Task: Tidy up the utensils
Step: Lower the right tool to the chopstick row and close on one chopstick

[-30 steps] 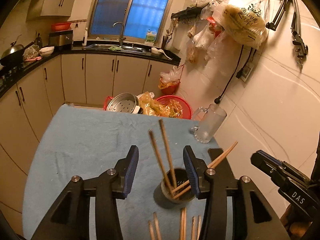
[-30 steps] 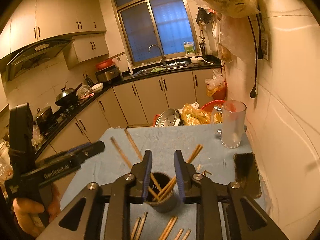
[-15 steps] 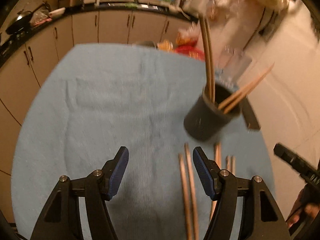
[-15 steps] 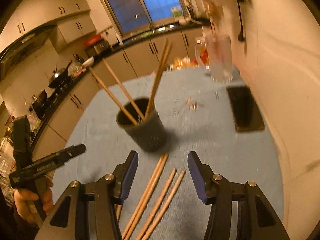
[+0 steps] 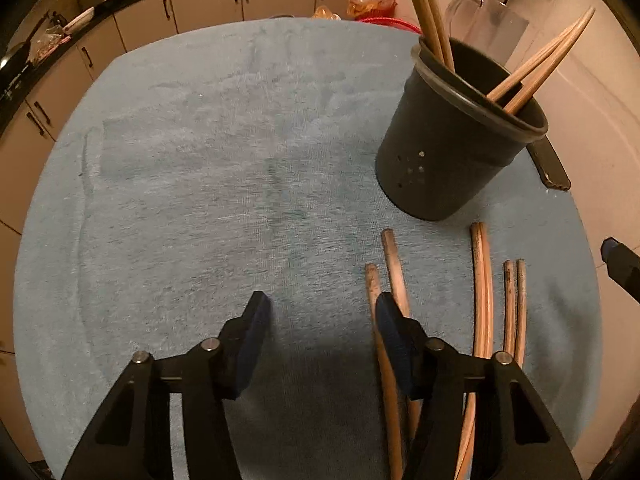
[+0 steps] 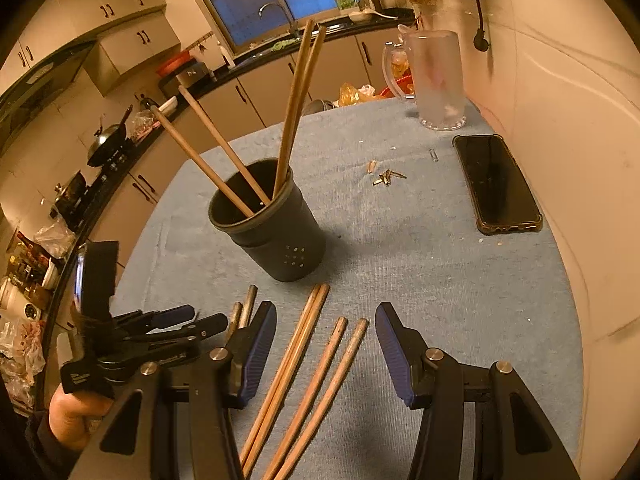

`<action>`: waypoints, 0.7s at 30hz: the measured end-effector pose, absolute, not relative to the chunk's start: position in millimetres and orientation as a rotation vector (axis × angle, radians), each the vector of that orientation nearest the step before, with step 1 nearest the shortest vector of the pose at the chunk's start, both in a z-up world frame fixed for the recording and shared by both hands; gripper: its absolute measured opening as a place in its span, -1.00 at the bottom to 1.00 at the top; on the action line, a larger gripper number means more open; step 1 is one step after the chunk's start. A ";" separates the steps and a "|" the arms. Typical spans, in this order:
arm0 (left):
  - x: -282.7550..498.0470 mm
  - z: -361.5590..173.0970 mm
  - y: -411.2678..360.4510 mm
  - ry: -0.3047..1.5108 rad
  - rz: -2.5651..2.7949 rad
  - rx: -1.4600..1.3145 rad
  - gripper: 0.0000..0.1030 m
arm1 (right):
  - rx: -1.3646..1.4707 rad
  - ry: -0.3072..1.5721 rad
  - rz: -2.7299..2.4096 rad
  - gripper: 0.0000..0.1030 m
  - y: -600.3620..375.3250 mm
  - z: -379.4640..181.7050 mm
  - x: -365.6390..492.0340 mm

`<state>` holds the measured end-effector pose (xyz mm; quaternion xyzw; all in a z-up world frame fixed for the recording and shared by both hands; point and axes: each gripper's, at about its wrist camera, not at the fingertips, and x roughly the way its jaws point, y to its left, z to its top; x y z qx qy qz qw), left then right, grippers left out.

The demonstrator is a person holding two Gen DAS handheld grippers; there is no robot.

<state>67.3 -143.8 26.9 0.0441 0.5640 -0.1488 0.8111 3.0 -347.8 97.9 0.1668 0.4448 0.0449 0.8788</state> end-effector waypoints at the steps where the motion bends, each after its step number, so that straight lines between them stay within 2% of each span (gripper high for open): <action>1: 68.3 27.0 -145.7 1.203 -0.324 0.088 0.08 | 0.345 0.932 0.094 0.07 -347.4 96.9 5.3; 10: 77.3 29.8 -152.8 1.203 -0.328 0.090 0.08 | 0.360 1.046 0.075 0.05 -348.8 60.7 42.5; 15: 77.7 28.1 -158.8 1.185 -0.320 0.137 0.07 | 0.389 1.107 0.059 -0.25 -351.2 43.1 59.1; 17: 76.6 28.2 -164.3 1.173 -0.308 0.179 -0.03 | 0.405 1.128 0.070 -0.29 -350.1 38.7 65.2; 18: 75.4 28.0 -166.5 1.168 -0.300 0.195 -0.18 | 0.408 1.132 0.076 -0.34 -349.0 37.7 67.4; 21: 74.5 29.0 -161.0 1.160 -0.305 0.186 -0.43 | 0.394 1.147 0.083 -0.45 -341.7 36.5 73.2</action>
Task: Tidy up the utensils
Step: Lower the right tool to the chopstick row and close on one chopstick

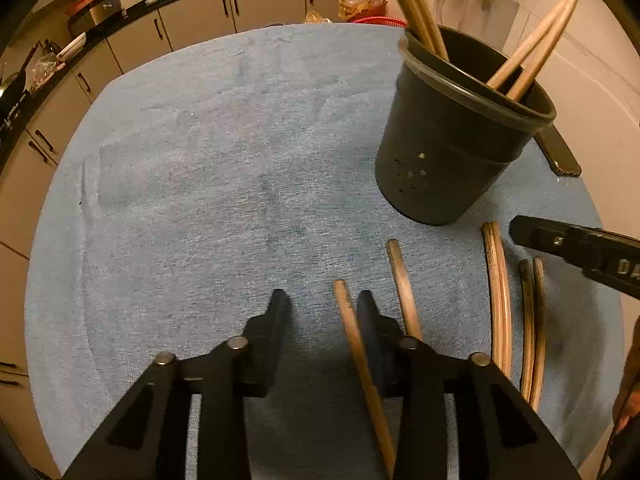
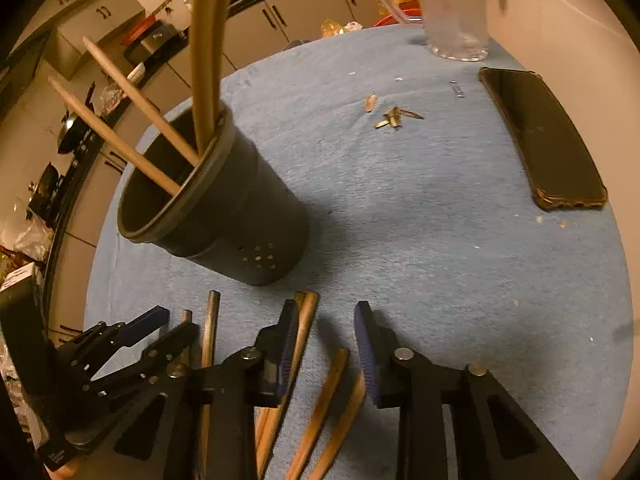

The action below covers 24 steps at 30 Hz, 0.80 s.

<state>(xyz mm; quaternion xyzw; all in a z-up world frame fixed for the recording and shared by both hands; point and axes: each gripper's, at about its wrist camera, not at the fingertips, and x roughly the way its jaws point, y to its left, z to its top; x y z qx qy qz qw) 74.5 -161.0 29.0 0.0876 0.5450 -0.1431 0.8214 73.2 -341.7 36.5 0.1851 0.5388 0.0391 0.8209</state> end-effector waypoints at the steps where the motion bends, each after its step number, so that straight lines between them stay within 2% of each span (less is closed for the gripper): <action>1: 74.9 30.3 -156.7 1.161 -0.305 0.179 -0.52 | 0.385 1.152 0.083 -0.47 -339.4 35.9 74.8; 11: 64.5 31.3 -139.9 1.153 -0.321 0.146 -0.57 | 0.231 1.167 0.016 -0.57 -304.4 32.4 85.0; 13: 60.2 33.3 -142.3 1.152 -0.322 0.145 -0.57 | 0.179 1.162 0.004 -0.62 -294.4 34.3 84.5; 14: 59.1 34.2 -141.7 1.152 -0.327 0.142 -0.57 | 0.169 1.162 -0.001 -0.70 -290.8 35.1 83.5; 24: 62.4 33.5 -138.9 1.145 -0.328 0.134 -0.57 | 0.273 1.170 -0.003 -0.74 -311.0 30.1 74.6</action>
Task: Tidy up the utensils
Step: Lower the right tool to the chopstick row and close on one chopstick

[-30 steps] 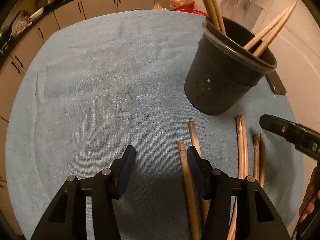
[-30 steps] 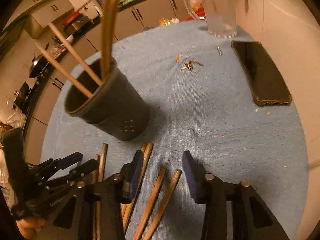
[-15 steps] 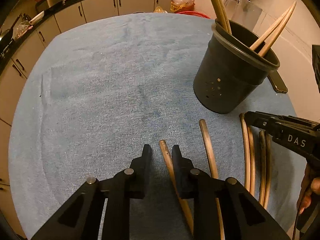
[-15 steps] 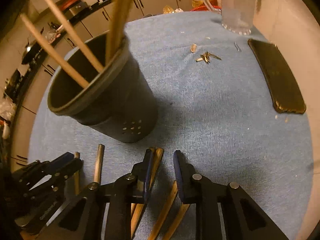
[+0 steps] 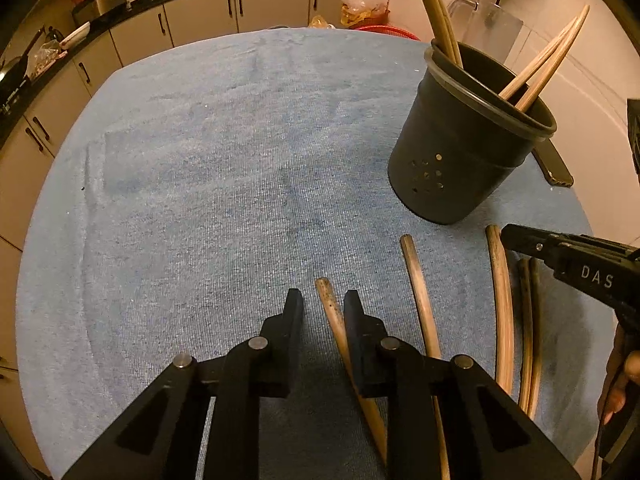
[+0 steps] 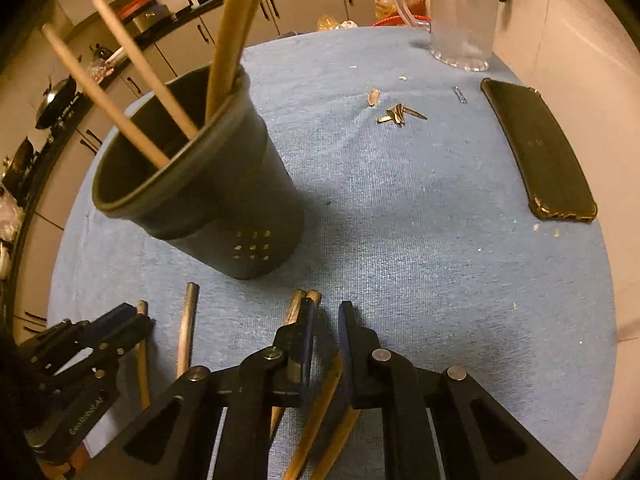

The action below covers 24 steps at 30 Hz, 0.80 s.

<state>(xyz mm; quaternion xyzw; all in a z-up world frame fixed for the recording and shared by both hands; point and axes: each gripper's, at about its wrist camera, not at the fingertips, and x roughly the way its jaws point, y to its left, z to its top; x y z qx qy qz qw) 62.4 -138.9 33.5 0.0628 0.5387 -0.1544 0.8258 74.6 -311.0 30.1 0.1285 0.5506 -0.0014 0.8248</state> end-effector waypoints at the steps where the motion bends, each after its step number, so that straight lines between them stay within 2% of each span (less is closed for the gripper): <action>1: 63.8 32.9 -138.4 1.143 -0.328 0.135 -0.57 | 0.279 1.171 -0.002 -0.73 -310.8 30.1 75.3; 4: 62.5 33.0 -137.9 1.140 -0.332 0.126 -0.57 | 0.323 1.162 0.017 -0.73 -310.5 28.8 75.5; 13: 59.6 36.6 -137.8 1.136 -0.337 0.124 -0.57 | 0.221 1.177 -0.003 -0.72 -292.5 28.6 89.1; 17: 60.7 32.4 -134.9 1.134 -0.352 0.109 -0.57 | 0.289 1.157 0.008 -0.69 -294.6 25.4 84.6; 19: 61.2 32.3 -134.2 1.133 -0.353 0.109 -0.57 | 0.361 1.136 0.032 -0.72 -300.5 25.2 78.1; 22: 60.5 32.2 -134.3 1.130 -0.352 0.112 -0.57 | 0.442 1.105 0.061 -0.94 -310.2 24.0 72.8; 24: 60.7 31.7 -134.3 1.131 -0.352 0.107 -0.57 | 0.480 1.100 0.099 -0.96 -312.0 24.6 70.9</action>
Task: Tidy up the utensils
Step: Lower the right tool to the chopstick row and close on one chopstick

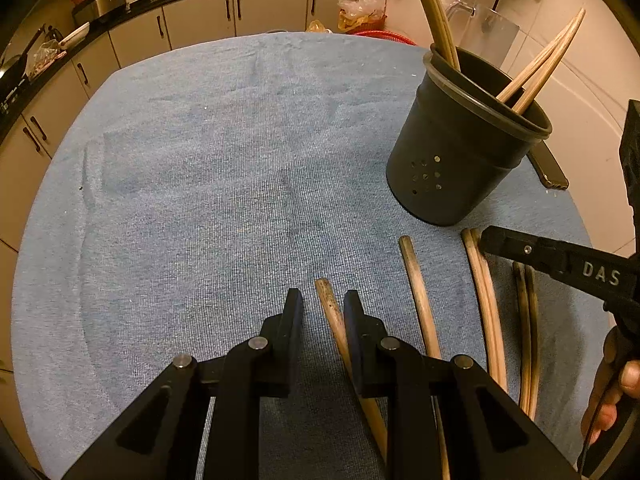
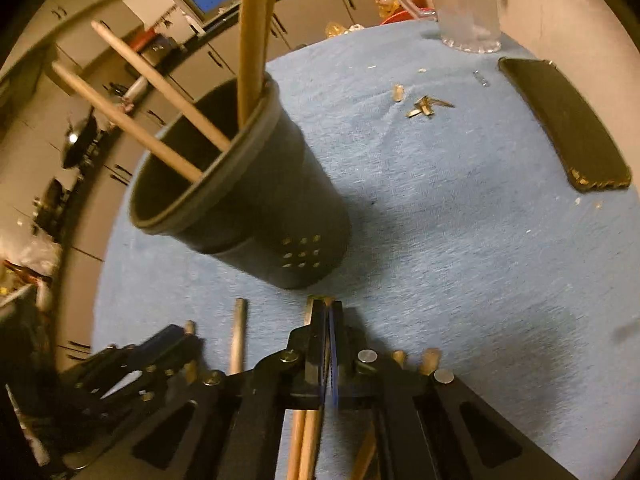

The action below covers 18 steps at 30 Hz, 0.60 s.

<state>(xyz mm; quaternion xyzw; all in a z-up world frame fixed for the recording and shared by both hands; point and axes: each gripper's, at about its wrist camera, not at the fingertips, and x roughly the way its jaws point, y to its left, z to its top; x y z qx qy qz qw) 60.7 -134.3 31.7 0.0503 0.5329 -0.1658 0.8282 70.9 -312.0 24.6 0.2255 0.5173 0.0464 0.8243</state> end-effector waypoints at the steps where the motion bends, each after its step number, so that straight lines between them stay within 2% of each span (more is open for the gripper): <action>1: 60.8 31.8 -133.9 1.132 -0.353 0.105 -0.57 | 0.482 1.096 0.108 -0.96 -310.9 25.9 69.8; 18: 60.8 32.5 -133.5 1.129 -0.359 0.098 -0.57 | 0.447 1.157 0.044 -0.87 -311.8 14.3 79.9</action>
